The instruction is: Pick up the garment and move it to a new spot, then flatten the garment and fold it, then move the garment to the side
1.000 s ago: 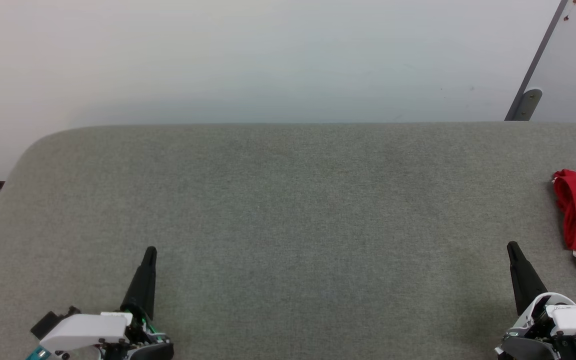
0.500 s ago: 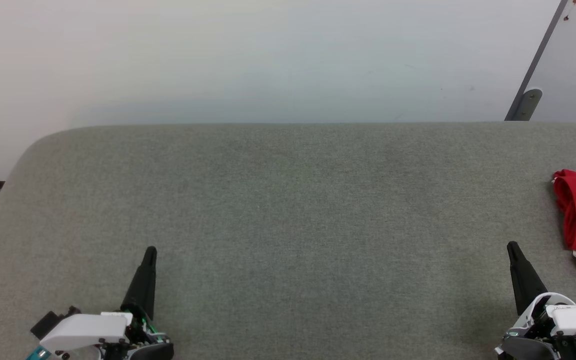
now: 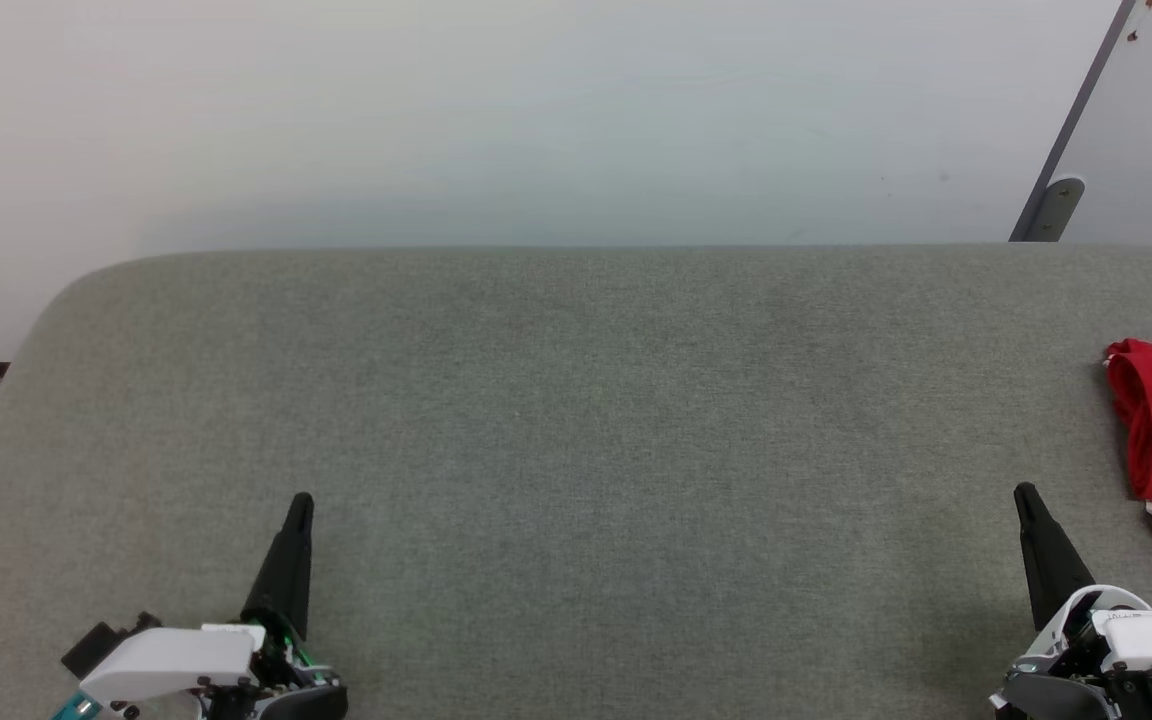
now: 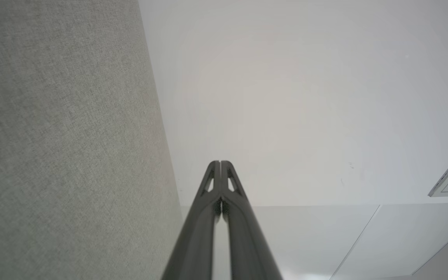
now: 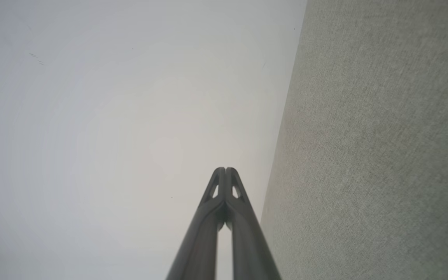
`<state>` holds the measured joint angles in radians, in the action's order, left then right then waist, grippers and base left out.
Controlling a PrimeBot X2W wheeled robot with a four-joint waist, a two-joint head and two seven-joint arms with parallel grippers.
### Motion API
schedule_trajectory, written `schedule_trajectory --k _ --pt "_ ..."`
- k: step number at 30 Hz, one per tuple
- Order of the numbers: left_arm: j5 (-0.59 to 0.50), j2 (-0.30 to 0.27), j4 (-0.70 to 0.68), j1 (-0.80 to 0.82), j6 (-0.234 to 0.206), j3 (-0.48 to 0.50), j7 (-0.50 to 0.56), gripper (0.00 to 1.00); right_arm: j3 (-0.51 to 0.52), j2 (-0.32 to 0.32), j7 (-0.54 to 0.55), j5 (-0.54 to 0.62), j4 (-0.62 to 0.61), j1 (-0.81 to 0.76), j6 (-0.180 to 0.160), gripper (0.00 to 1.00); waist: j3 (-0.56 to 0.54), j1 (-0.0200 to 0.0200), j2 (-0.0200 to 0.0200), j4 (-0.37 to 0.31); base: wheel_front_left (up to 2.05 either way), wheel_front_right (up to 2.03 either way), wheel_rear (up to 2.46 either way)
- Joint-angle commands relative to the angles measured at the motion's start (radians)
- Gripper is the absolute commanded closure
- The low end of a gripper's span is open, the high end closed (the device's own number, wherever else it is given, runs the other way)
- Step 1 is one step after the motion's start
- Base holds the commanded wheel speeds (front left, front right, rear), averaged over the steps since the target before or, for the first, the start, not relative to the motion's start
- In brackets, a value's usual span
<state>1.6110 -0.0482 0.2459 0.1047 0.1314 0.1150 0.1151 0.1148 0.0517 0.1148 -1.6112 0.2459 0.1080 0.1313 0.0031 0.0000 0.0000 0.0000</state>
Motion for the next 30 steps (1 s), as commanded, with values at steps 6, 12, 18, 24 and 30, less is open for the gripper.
schedule_trajectory --k 6,12,18,24,30 --pt "0.003 0.0 -0.002 0.009 -0.001 0.002 0.003 1.0 0.0 -0.004 0.002 -0.003 -0.002 0.002 -0.001 1.0 0.0 0.0 0.0 0.0 0.0 0.0 0.0" --pt "0.003 0.0 -0.002 0.008 -0.001 0.001 0.002 1.0 0.0 -0.004 0.002 -0.003 -0.002 0.002 -0.001 1.0 0.0 0.0 0.0 0.0 0.0 0.0 0.0" --pt "0.003 0.0 -0.002 0.008 -0.001 0.001 0.002 1.0 0.0 -0.004 0.002 -0.003 -0.002 0.002 -0.001 1.0 0.0 0.0 0.0 0.0 0.0 0.0 0.0" --pt "0.003 0.0 -0.002 0.008 -0.001 0.001 0.002 1.0 0.0 -0.004 0.002 -0.003 -0.002 0.002 -0.001 1.0 0.0 0.0 0.0 0.0 0.0 0.0 0.0" --pt "0.003 0.0 -0.002 0.008 -0.001 0.001 0.002 1.0 0.0 -0.004 0.002 -0.003 -0.002 0.002 -0.001 1.0 0.0 0.0 0.0 0.0 0.0 0.0 0.0"
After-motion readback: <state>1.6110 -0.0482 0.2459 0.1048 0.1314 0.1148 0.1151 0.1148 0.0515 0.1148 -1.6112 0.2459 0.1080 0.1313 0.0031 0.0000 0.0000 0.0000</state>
